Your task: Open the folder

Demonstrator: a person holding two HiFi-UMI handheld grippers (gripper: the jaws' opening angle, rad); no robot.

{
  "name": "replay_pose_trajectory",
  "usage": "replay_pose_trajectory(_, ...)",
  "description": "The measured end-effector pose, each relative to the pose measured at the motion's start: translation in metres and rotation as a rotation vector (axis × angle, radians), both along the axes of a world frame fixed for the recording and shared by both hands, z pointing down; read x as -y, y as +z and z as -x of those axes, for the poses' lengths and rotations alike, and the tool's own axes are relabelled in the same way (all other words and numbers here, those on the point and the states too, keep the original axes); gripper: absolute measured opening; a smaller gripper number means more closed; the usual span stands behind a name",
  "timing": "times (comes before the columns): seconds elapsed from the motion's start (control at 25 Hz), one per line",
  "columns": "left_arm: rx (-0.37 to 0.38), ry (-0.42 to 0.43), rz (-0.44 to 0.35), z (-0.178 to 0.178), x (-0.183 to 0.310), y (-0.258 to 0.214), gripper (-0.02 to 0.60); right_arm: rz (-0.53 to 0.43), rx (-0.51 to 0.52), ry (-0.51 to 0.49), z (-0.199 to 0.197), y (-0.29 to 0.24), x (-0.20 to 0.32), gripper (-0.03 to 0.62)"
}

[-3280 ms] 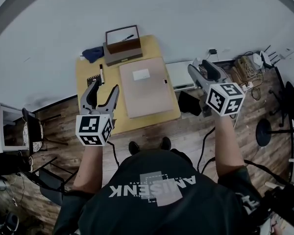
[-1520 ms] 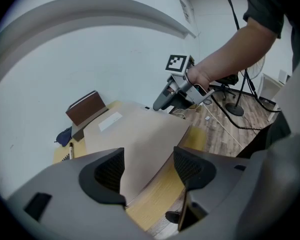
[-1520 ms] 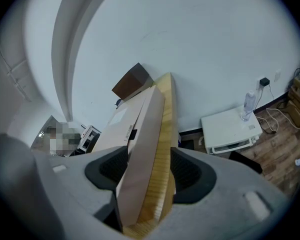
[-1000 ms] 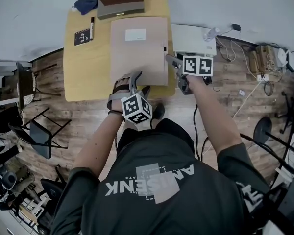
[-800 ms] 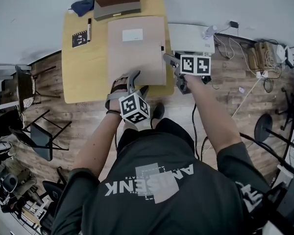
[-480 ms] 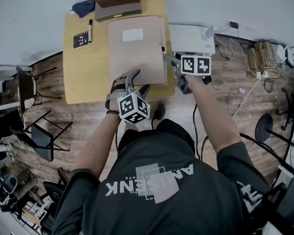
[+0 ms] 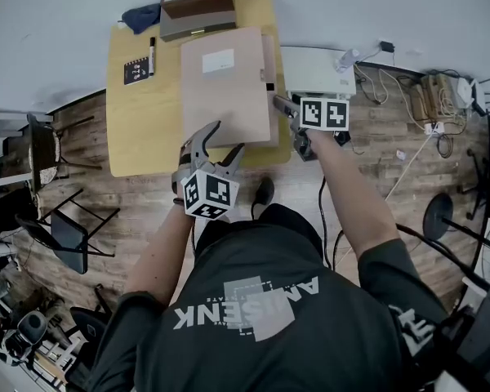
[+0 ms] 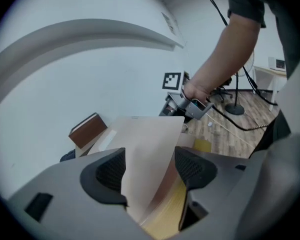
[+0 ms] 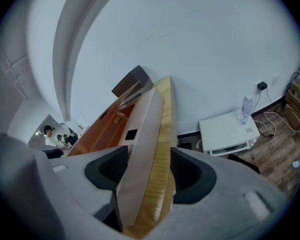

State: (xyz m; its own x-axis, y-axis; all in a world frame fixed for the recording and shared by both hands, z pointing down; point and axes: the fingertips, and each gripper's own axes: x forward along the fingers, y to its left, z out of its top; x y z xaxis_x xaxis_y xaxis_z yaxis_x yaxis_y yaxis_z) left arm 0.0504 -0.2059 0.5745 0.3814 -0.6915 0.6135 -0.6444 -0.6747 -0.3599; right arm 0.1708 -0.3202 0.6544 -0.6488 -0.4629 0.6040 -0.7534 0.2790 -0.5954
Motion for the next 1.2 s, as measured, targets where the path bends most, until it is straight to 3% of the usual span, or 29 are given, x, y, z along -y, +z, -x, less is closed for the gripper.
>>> replay_pose_trajectory(0.12,-0.118,-0.069,-0.052,0.011,0.000,-0.017,0.305,0.000,-0.014,-0.003,-0.002,0.001,0.002,0.252)
replay_pose_trajectory(0.24,-0.150,-0.099,-0.107,0.018,0.002,-0.028,0.305,-0.002,-0.024,-0.005,-0.002,0.001,0.003,0.252)
replay_pose_trajectory(0.64,-0.082,-0.133,-0.271,-0.001,0.011,-0.045,0.245,-0.017,-0.055,0.005,-0.003,-0.002,0.003,0.251)
replay_pose_trajectory(0.88,0.017,-0.140,-0.256,-0.008,0.008,-0.029,0.222,-0.016,-0.046,0.008,-0.003,-0.001,0.002,0.252)
replay_pose_trajectory(1.2,0.023,-0.250,-0.274,0.016,0.012,-0.034,0.204,-0.018,-0.038,0.001,0.006,-0.001,0.004,0.252)
